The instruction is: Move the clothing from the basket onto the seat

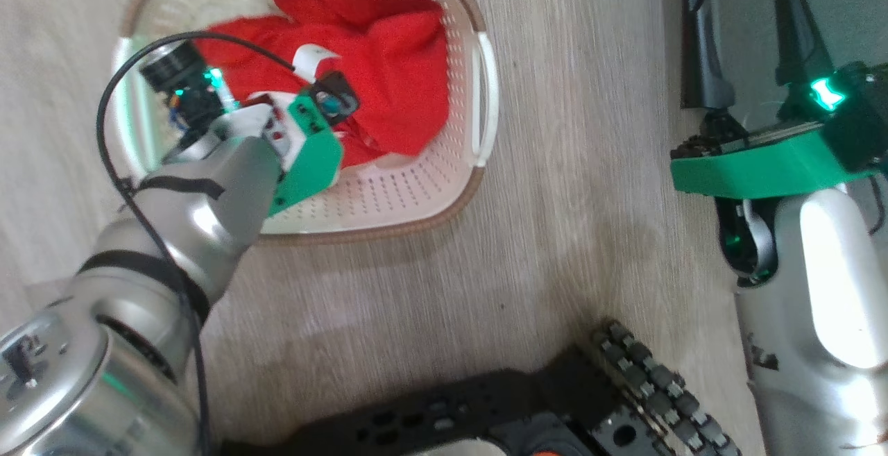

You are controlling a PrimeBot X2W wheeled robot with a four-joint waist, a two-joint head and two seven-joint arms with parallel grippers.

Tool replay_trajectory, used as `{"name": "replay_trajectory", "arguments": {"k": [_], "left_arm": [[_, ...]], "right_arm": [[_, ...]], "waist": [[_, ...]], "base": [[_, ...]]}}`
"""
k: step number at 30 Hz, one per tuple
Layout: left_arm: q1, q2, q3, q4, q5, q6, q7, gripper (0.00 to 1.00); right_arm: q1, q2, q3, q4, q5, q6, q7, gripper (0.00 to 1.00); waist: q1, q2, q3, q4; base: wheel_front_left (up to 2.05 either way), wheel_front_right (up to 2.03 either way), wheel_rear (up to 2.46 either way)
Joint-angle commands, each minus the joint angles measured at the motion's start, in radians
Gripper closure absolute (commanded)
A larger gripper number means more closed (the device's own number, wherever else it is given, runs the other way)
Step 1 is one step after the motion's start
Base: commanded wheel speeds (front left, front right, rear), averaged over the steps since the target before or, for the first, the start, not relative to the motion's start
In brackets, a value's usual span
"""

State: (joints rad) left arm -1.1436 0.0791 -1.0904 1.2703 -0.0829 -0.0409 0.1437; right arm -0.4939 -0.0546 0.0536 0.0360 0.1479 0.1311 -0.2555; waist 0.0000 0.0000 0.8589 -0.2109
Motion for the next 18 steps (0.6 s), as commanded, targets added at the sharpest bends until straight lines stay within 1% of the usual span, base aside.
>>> {"name": "replay_trajectory", "arguments": {"k": [1, 8, 14, 18], "left_arm": [[0.012, -0.004, 0.026, -0.022, -0.018, 0.000, -0.013, 1.00], [0.095, -0.015, 0.086, -0.049, -0.110, -0.009, -0.152, 1.00], [0.198, 0.030, 0.135, -0.040, -0.183, -0.035, -0.336, 1.00], [0.250, 0.024, 0.175, -0.049, -0.236, -0.043, -0.388, 1.00]], "right_arm": [[0.023, 0.004, 0.017, -0.014, -0.005, 0.000, -0.006, 0.00], [0.001, 0.004, 0.023, 0.083, -0.026, 0.000, -0.006, 0.00], [0.006, 0.004, 0.028, 0.158, -0.032, 0.000, -0.006, 0.00], [0.022, 0.004, 0.030, 0.202, -0.027, 0.000, -0.006, 0.00]], "waist": [[0.0000, 0.0000, -0.064, 0.027], [0.0000, 0.0000, -0.233, 0.083], [0.0000, 0.0000, -0.383, 0.122], [0.0000, 0.0000, -0.476, 0.148]], "base": [[0.00, 0.00, 0.00], [0.00, 0.00, 0.00], [0.00, 0.00, 0.00], [0.00, 0.00, 0.00]]}}
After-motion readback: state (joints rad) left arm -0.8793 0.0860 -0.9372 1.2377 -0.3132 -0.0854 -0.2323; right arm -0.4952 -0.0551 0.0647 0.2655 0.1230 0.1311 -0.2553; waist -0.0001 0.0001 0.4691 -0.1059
